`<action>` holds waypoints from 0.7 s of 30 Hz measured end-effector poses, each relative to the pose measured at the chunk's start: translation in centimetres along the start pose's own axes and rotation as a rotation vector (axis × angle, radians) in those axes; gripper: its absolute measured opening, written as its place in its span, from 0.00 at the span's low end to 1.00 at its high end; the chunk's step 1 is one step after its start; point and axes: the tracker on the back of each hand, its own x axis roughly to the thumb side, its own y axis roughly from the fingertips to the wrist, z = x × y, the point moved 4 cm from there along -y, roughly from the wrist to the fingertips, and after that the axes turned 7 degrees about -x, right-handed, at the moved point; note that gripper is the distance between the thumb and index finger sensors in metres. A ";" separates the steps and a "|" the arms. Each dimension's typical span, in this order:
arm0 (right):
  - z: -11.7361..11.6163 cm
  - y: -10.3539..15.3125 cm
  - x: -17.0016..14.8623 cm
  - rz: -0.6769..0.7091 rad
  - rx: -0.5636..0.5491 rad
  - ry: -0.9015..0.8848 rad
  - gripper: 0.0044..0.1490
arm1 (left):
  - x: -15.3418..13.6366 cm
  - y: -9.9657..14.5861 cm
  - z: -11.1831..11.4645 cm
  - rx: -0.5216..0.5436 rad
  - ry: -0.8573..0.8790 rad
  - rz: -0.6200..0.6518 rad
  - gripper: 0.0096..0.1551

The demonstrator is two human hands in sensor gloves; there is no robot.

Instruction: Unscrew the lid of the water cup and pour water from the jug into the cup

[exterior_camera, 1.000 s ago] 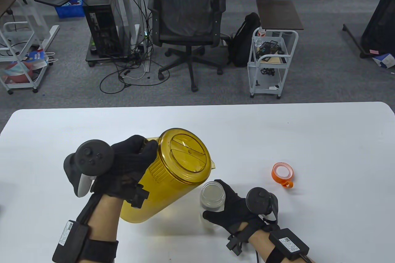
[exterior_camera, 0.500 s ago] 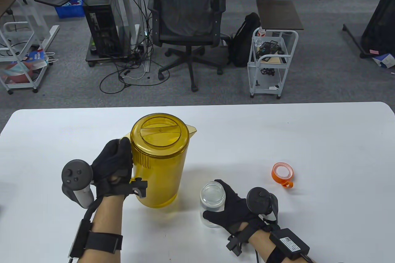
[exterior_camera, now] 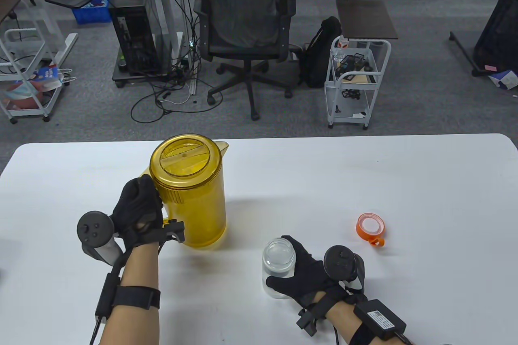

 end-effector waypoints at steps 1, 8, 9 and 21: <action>0.0 0.0 0.0 0.000 0.000 0.000 0.71 | -0.1 -0.2 0.0 0.001 -0.003 0.002 0.38; 0.0 0.0 0.0 0.000 0.002 -0.001 0.71 | -1.4 -0.8 0.0 0.016 -0.018 -0.012 0.38; 0.0 0.0 0.0 0.000 0.002 -0.001 0.71 | -1.5 -0.9 -0.1 0.018 -0.013 -0.014 0.37; 0.0 0.0 0.0 -0.010 0.010 -0.004 0.71 | -1.7 -1.9 -1.0 0.034 -0.068 -0.002 0.38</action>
